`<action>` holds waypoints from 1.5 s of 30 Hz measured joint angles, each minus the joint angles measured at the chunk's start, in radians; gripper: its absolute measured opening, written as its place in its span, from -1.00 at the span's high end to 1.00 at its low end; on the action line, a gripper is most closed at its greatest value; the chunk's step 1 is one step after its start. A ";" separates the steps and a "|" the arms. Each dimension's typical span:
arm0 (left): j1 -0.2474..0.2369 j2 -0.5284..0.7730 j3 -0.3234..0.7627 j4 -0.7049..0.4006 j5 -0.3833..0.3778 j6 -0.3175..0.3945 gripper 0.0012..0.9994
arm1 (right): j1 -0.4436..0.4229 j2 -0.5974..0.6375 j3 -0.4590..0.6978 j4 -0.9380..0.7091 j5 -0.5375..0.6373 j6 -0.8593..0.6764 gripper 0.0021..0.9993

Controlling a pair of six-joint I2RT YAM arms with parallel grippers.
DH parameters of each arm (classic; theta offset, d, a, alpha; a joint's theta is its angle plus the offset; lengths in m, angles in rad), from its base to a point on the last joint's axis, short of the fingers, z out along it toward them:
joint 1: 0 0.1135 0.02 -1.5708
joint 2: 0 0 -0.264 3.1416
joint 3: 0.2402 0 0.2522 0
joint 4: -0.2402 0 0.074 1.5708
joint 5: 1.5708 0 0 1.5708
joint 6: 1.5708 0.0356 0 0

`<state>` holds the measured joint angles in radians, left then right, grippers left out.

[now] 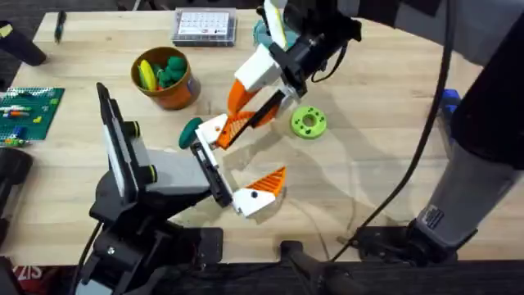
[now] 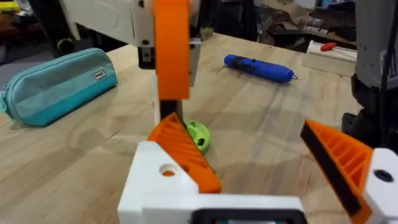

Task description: Pick up the gripper from the table and insert it into the empty holder that is missing its gripper. Then pick up a screw, insert it into the mounting hole, and use the screwdriver to tighten it. Finally, clean up the table by picking up the vegetable and placing it into the bucket.

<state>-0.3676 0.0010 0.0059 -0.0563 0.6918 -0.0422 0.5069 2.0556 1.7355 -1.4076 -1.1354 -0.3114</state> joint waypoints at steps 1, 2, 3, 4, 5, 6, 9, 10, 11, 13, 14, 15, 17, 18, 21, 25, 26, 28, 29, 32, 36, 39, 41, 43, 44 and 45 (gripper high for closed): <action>0.000 0.000 0.000 0.000 0.000 0.000 -0.98 | 0.005 0.000 0.000 -0.011 0.007 -0.009 -0.75; 0.000 0.000 0.000 0.000 0.000 0.000 -0.98 | 0.008 0.000 0.000 -0.020 0.013 -0.018 -0.71; 0.000 0.000 0.000 0.000 0.000 0.000 -0.98 | 0.011 0.000 0.000 -0.024 0.016 -0.026 -0.68; 0.000 0.000 0.000 0.000 0.000 0.000 -0.98 | 0.013 0.000 0.000 -0.027 0.019 -0.032 -0.64; 0.000 0.000 0.000 0.000 0.000 0.000 -0.98 | 0.014 0.000 0.000 -0.027 0.022 -0.038 -0.58; 0.000 0.000 0.000 0.000 0.000 0.000 -0.98 | 0.015 0.000 0.000 -0.026 0.022 -0.042 -0.54; 0.000 0.000 0.000 0.000 0.000 0.000 -0.98 | 0.014 0.000 0.000 -0.025 0.027 -0.053 -0.38; 0.000 0.000 0.000 0.000 0.000 0.000 -0.98 | 0.014 0.000 0.000 -0.024 0.029 -0.055 -0.36; 0.000 0.000 0.000 0.000 0.000 0.000 -0.98 | 0.014 0.000 0.000 -0.017 0.030 -0.057 -0.33; 0.000 0.000 0.000 0.000 0.000 0.000 -0.98 | 0.014 0.000 0.000 0.000 0.032 -0.056 -0.32; 0.000 0.000 0.000 0.000 0.000 0.000 -0.98 | 0.014 0.000 0.000 0.012 0.032 -0.055 -0.32; 0.000 0.000 0.000 0.000 0.000 0.000 -0.98 | 0.014 0.000 0.000 0.023 0.032 -0.054 -0.32; 0.000 0.000 0.000 0.000 0.000 0.000 -0.98 | 0.014 0.000 0.000 0.040 0.032 -0.052 -0.32; 0.000 0.000 0.000 0.000 0.000 0.000 -0.98 | 0.014 0.000 0.000 0.043 0.032 -0.050 -0.31; 0.000 0.000 0.000 0.000 0.000 0.000 -0.98 | 0.014 0.000 0.000 0.046 0.032 -0.047 -0.24; 0.000 0.000 0.000 0.000 0.000 0.000 -0.98 | 0.014 0.000 0.000 0.046 0.032 -0.040 -0.01; 0.000 0.000 0.000 0.000 0.000 0.000 -0.98 | 0.014 0.000 0.000 0.047 0.032 -0.039 0.04; 0.000 0.000 0.000 0.000 0.000 0.000 -0.98 | 0.014 0.000 0.000 0.046 0.032 -0.037 0.16; 0.000 0.000 0.000 0.000 0.000 0.000 -0.98 | 0.014 0.000 0.000 0.047 0.033 -0.036 0.22; 0.000 0.000 0.000 0.000 -0.007 -0.003 -0.98 | 0.009 0.000 -0.001 0.045 0.020 -0.035 0.97; 0.001 0.000 0.000 0.005 -0.018 0.001 -0.98 | 0.009 0.000 -0.004 0.065 -0.005 -0.036 0.96; 0.006 0.000 0.000 0.015 -0.036 0.009 -0.98 | 0.007 0.007 -0.006 0.094 -0.043 -0.037 0.96; 0.009 0.000 0.000 0.015 -0.053 0.011 -0.98 | 0.006 0.017 -0.007 0.112 -0.068 -0.036 0.96; 0.010 0.000 0.000 0.014 -0.066 0.012 -0.98 | 0.005 0.030 -0.009 0.128 -0.093 -0.032 0.96; 0.011 0.000 0.000 0.012 -0.075 0.012 -0.98 | 0.005 0.036 -0.011 0.140 -0.104 -0.026 0.96; 0.012 0.000 0.000 0.011 -0.084 0.012 -0.98 | 0.005 0.042 -0.011 0.152 -0.116 -0.023 0.96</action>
<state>-0.3559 0.0006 0.0063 -0.0455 0.6075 -0.0300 0.5121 2.0976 1.7245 -1.2561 -1.2514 -0.3342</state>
